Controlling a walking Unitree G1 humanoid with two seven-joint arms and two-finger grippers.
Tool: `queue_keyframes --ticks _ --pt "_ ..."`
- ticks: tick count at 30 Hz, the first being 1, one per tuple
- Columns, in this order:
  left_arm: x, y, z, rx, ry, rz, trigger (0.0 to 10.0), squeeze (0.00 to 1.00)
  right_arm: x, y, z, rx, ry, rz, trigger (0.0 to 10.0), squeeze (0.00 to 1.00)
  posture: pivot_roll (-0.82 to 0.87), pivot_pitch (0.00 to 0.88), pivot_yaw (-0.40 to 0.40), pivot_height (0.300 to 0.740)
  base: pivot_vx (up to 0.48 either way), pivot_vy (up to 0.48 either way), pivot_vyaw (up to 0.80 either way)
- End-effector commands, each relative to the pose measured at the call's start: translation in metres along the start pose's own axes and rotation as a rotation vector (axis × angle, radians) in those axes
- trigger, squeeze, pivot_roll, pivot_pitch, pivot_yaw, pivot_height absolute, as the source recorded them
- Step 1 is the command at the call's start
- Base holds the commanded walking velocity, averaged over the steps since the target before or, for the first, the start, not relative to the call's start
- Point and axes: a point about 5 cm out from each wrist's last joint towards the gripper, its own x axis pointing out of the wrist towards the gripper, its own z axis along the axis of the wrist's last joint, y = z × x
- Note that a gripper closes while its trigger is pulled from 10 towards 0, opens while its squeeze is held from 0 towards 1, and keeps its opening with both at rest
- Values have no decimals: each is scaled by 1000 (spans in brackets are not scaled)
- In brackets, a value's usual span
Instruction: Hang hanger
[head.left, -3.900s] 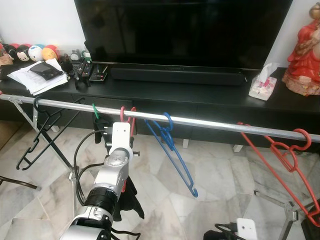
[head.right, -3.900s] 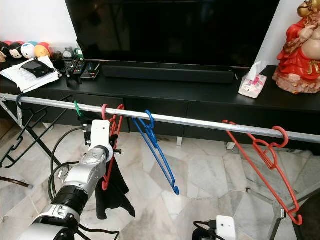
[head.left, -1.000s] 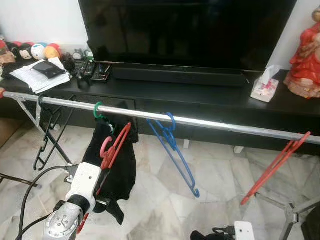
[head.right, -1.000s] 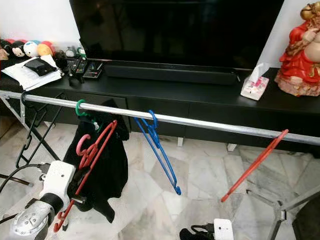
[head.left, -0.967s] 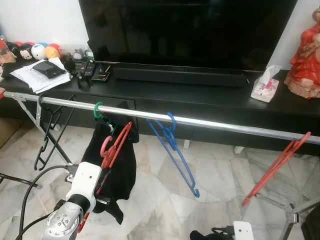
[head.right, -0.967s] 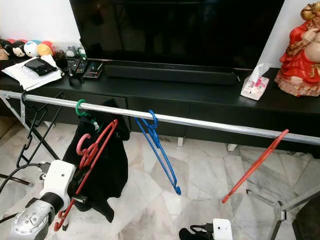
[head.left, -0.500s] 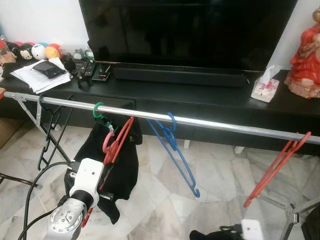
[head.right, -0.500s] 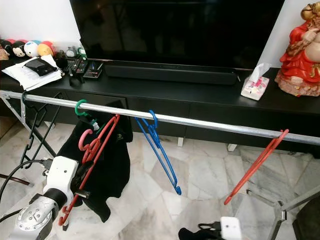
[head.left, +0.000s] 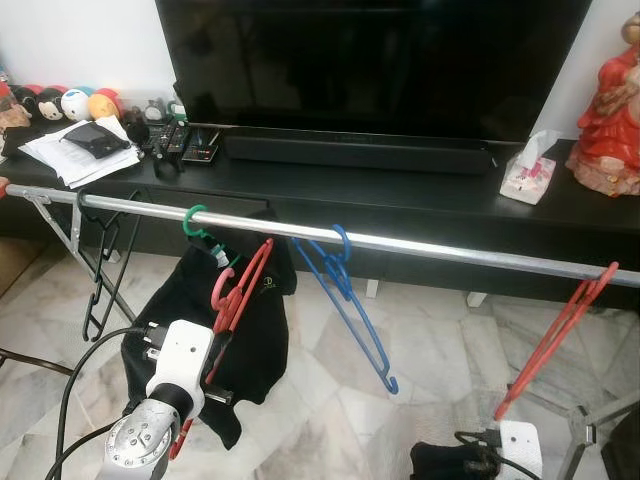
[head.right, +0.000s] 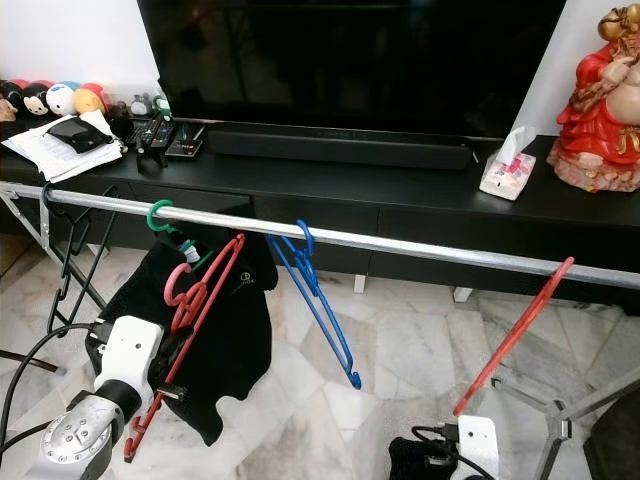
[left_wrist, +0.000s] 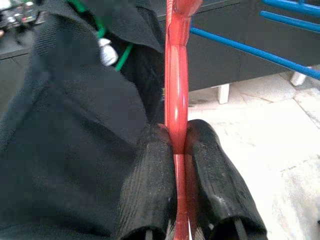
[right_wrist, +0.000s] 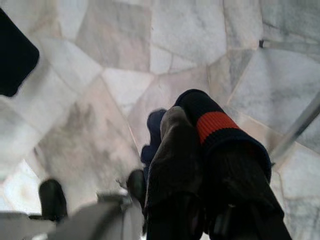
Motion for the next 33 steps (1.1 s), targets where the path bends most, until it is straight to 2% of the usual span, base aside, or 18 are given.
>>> queue_keyframes --ticks 1,4,5,9,13,17,21,26,33 --pt "2 -1 3 10 -17 -6 10000 0 0 -1 -1 -1 6 -12 10000 0 -132 0 3 740 -244 0 -800" --pt "3 -2 2 7 -13 -11 10000 0 3 2 7 1 -8 -13 10000 0 -132 0 3 740 -245 0 -267" --pt "3 -2 2 5 -12 -11 10000 0 5 5 10 -28 -8 -8 10000 0 -134 0 1 740 -255 0 0" --pt "3 -3 2 2 -12 -10 10000 0 5 13 13 -11 -38 13 10000 0 -131 0 2 740 -263 0 0" --pt "3 -3 1 3 -10 -11 10000 0 9 33 20 -34 -52 39 10000 0 -129 0 3 740 -276 0 0" --pt "4 -1 1 4 -9 -7 10000 0 11 43 26 -29 -60 48 10000 0 -130 0 4 740 -276 0 0" --pt "5 -3 2 3 -9 -10 10000 0 15 59 36 -41 -75 63 10000 0 -133 0 4 740 -277 0 -644" --pt "5 -4 2 -1 -8 -13 10000 0 12 49 30 -38 -84 57 10000 0 -133 0 3 740 -278 0 -776" --pt "5 -4 1 -3 -6 -5 10000 0 11 48 34 -36 -121 58 10000 0 -133 0 -3 740 -281 0 -407"
